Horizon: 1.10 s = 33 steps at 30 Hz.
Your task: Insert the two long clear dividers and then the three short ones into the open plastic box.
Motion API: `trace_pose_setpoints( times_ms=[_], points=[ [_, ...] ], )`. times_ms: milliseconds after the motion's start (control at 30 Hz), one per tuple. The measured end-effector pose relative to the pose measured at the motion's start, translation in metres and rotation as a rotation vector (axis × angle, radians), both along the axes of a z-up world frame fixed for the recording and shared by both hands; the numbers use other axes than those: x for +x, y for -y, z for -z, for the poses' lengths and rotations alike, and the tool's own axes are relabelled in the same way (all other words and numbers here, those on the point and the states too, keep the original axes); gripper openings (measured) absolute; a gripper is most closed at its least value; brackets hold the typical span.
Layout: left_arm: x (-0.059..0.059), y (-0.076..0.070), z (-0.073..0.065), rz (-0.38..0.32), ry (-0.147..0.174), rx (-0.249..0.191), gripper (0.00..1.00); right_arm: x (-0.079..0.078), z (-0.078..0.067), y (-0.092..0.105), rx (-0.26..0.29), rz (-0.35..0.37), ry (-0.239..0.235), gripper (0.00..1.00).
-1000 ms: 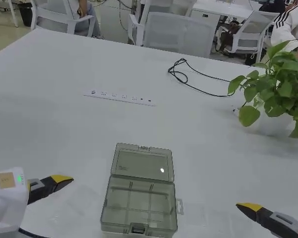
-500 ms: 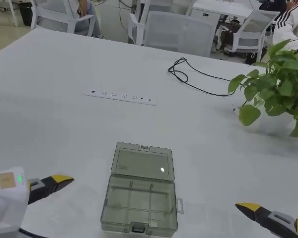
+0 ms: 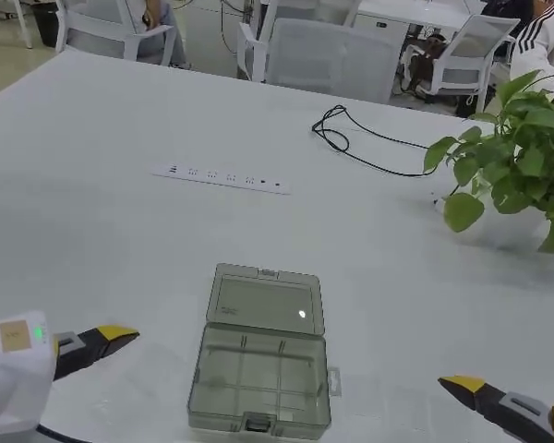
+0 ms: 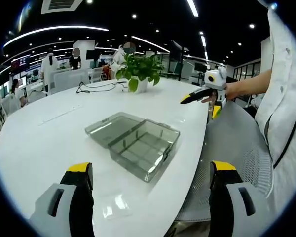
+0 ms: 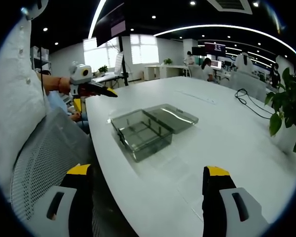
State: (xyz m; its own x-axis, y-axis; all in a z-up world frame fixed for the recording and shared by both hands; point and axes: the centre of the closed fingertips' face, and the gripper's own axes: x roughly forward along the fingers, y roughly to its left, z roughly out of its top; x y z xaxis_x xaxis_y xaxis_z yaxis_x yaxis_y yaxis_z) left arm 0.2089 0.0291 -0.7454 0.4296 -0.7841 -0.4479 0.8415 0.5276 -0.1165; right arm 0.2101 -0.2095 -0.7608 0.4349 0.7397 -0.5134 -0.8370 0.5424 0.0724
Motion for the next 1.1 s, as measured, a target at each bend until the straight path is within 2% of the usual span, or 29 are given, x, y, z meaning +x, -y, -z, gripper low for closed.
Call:
trace_pose_setpoints(
  times_ms=[267, 800, 1000, 1100],
  points=[
    [0.003, 0.0, 0.0, 0.0, -0.004, -0.007, 1.0, 0.005, -0.006, -0.002, 0.035, 0.016, 0.011, 0.94],
    [0.007, 0.0, 0.002, -0.012, -0.018, -0.011, 1.0, 0.009, -0.004, -0.004, 0.043, 0.009, 0.005, 0.95],
    [0.011, -0.006, 0.003, -0.034, -0.025, -0.003, 1.0, 0.01, -0.004, -0.003, 0.045, 0.009, 0.005, 0.95],
    [0.018, -0.016, 0.006, -0.076, -0.031, 0.015, 1.0, 0.009, -0.003, -0.003, 0.044, 0.008, 0.004, 0.94]
  ],
)
